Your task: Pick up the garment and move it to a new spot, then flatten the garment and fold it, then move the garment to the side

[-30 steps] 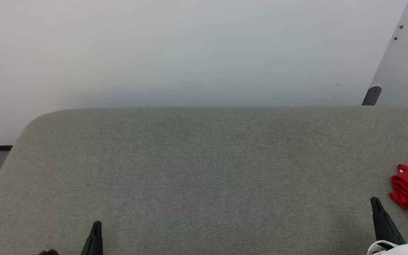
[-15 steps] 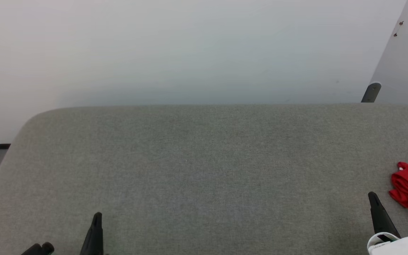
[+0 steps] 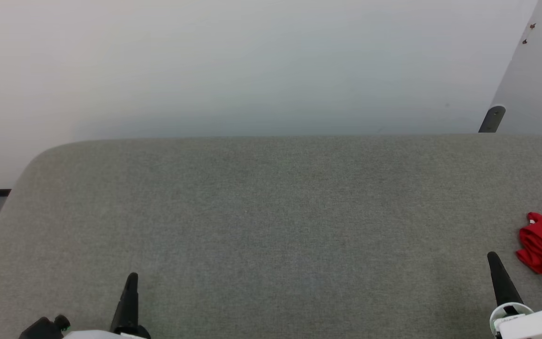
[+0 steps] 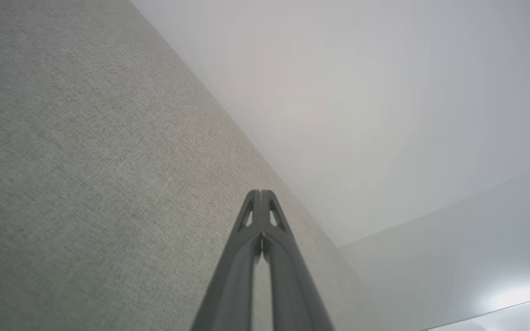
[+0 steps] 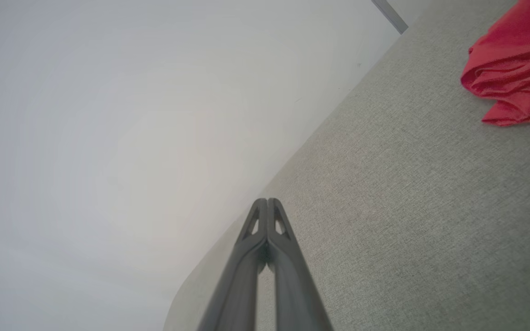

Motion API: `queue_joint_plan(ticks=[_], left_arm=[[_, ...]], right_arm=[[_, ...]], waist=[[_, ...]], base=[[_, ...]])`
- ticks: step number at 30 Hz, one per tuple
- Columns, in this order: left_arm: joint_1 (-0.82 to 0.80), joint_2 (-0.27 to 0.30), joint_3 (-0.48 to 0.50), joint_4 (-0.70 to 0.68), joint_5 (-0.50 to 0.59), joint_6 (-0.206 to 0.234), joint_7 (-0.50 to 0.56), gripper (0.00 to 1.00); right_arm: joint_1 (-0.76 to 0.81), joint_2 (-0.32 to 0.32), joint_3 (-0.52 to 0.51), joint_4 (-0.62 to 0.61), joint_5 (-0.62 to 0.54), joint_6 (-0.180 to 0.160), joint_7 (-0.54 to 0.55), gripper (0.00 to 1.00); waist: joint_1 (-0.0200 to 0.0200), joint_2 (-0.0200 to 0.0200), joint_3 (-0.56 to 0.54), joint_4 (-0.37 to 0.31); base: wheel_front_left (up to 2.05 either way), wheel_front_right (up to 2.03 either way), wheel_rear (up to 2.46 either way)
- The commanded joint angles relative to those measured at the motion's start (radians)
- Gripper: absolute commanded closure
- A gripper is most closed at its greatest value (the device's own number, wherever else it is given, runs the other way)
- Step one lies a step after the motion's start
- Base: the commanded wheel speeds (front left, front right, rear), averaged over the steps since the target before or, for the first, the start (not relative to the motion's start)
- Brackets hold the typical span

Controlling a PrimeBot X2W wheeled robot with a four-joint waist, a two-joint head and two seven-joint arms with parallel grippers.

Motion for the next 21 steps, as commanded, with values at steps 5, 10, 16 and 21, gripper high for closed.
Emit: queue_joint_plan(ticks=[5,10,16,21], left_arm=[[-0.035,0.001,0.008,-0.003,-0.074,-0.001,0.019,1.0],[-0.047,-0.002,0.01,0.002,-0.124,-0.002,0.034,1.0],[-0.059,-0.005,0.013,0.007,-0.182,-0.002,0.05,1.0],[-0.071,-0.008,0.015,0.011,-0.229,-0.002,0.063,1.0]], right_arm=[[-0.038,0.006,-0.009,0.001,0.069,0.0,0.015,1.0],[-0.048,0.011,-0.011,0.008,0.114,0.0,0.025,1.0],[-0.056,0.017,-0.015,0.016,0.167,0.0,0.035,1.0],[-0.064,0.021,-0.018,0.023,0.209,0.0,0.043,1.0]], waist=[[0.0,0.0,0.004,-0.002],[0.0,0.0,0.008,-0.004],[0.0,0.0,0.012,-0.006],[0.0,0.0,0.016,-0.008]], base=[[0.0,0.0,0.0],[0.0,0.0,0.0],[0.0,0.0,0.0],[0.0,0.0,0.0]])
